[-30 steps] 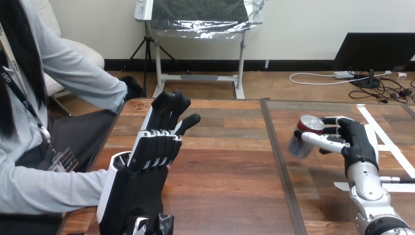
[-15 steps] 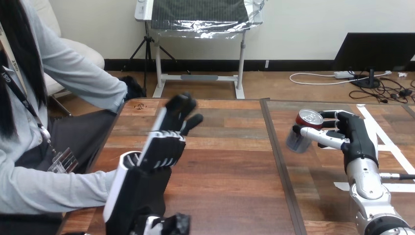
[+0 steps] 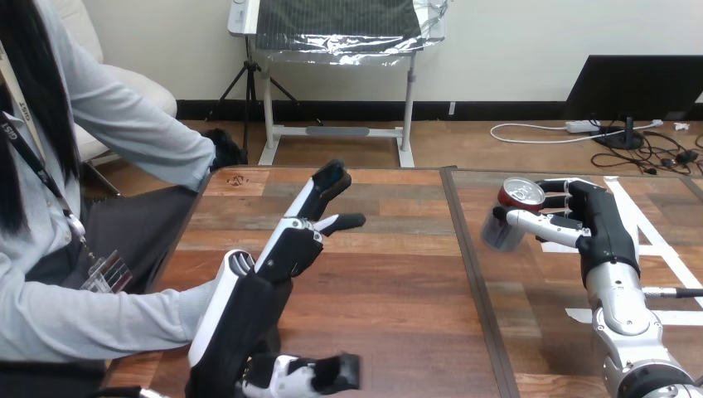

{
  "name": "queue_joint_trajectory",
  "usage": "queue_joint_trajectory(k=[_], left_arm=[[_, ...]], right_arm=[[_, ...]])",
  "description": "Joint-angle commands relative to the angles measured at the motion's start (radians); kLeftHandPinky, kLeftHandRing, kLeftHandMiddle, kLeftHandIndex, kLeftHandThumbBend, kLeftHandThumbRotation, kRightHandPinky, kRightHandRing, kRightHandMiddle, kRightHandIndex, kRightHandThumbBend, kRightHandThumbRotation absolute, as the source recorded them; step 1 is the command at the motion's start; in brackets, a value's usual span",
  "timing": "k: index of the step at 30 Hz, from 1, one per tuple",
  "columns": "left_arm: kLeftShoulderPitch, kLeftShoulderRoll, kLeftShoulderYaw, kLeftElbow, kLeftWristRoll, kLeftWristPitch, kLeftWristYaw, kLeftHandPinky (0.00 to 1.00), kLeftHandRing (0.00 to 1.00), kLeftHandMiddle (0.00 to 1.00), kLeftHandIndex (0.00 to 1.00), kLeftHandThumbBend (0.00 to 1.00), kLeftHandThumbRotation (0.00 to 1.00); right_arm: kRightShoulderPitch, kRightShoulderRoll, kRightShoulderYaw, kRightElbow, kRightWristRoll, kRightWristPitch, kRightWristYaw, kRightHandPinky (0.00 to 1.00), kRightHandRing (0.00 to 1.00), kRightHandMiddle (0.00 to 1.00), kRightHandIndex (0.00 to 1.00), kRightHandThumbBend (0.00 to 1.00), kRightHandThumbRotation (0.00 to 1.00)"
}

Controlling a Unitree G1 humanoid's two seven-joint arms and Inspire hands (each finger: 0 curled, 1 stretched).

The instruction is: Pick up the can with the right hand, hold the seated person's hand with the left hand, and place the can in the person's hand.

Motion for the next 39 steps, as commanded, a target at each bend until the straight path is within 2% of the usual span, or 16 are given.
queue_joint_trajectory(k=[1,3,7,12,22,24,31,39], left_arm=[[-0.064,0.045,0.068,-0.062,0.102,0.026,0.087,0.89,0.97,0.97,0.95,0.99,0.44],[-0.065,0.058,0.082,-0.072,0.138,0.035,0.118,0.9,0.97,0.97,0.94,0.99,0.4],[-0.074,0.082,0.138,-0.112,0.258,0.063,0.194,0.89,0.95,0.96,0.93,1.0,0.35],[-0.083,0.118,0.18,-0.156,0.387,0.102,0.281,0.87,0.92,0.95,0.91,1.0,0.34],[-0.084,0.226,0.181,-0.246,0.494,0.251,0.373,0.86,0.92,0.94,0.89,1.0,0.25],[-0.088,0.242,0.179,-0.25,0.514,0.262,0.395,0.84,0.91,0.94,0.89,1.0,0.25],[-0.117,0.317,0.153,-0.254,0.53,0.32,0.414,0.82,0.91,0.94,0.89,1.0,0.22],[-0.153,0.377,0.137,-0.231,0.552,0.342,0.449,0.81,0.9,0.93,0.89,1.0,0.18]], right_arm=[[-0.088,-0.02,0.006,-0.077,0.0,-0.048,0.0,0.44,0.49,0.53,0.53,0.75,0.0],[-0.087,-0.02,0.008,-0.081,-0.002,-0.048,-0.001,0.44,0.49,0.53,0.53,0.75,0.0],[-0.084,-0.022,0.01,-0.085,-0.006,-0.052,-0.001,0.43,0.48,0.52,0.54,0.75,0.0],[-0.08,-0.022,0.011,-0.094,-0.005,-0.059,0.002,0.43,0.48,0.52,0.54,0.75,0.0],[-0.072,-0.024,0.012,-0.111,-0.003,-0.076,0.006,0.41,0.46,0.51,0.53,0.77,0.0],[-0.07,-0.025,0.014,-0.114,-0.004,-0.079,0.005,0.41,0.46,0.5,0.53,0.77,0.0],[-0.062,-0.024,0.009,-0.127,0.005,-0.09,0.017,0.4,0.45,0.5,0.52,0.76,0.0],[-0.053,-0.024,0.007,-0.142,0.007,-0.103,0.022,0.4,0.45,0.5,0.52,0.76,0.0]])
